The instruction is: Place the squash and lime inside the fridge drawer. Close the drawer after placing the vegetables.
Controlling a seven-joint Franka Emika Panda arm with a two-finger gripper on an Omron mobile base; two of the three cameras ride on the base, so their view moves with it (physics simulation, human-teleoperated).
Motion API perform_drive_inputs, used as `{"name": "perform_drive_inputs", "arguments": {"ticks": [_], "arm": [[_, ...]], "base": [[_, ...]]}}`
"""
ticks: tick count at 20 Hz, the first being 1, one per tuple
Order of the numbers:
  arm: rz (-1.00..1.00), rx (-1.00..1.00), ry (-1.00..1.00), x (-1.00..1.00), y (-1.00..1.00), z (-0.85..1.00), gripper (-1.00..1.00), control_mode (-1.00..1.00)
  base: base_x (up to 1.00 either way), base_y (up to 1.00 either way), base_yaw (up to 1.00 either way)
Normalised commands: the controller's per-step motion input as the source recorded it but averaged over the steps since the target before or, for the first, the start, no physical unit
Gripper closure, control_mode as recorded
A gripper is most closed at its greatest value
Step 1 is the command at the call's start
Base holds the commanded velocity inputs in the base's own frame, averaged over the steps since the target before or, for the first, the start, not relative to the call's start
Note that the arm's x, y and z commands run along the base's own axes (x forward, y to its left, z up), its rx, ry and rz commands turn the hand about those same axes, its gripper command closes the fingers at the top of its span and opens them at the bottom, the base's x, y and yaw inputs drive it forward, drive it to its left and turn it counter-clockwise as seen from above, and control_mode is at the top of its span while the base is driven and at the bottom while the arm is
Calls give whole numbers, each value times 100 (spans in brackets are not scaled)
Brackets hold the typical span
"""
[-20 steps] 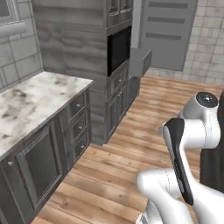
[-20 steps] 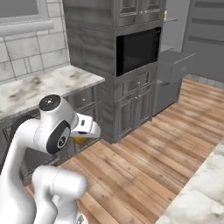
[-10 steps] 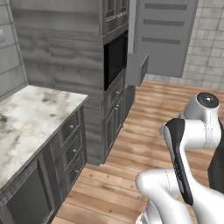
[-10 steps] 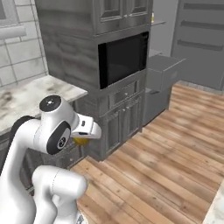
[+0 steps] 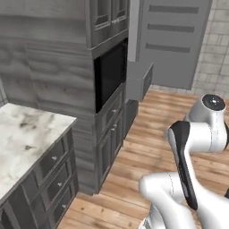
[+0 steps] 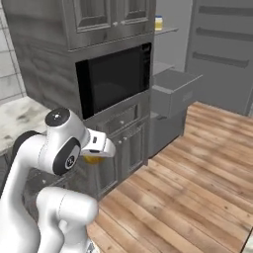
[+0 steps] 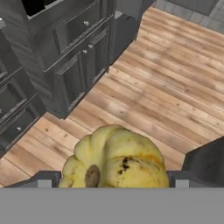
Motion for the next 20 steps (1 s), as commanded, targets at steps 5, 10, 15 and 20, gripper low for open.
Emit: {"name": "perform_drive_inputs", "arguments": {"ticks": [5,10,15,20], "arm": [[0,0,0,0,0,0,100,100],[0,0,0,0,0,0,100,100],[0,0,0,0,0,0,100,100],[0,0,0,0,0,0,100,100]], "base": [[100,-51,17],[100,-55,17],[100,-56,20],[100,-60,30]]}}
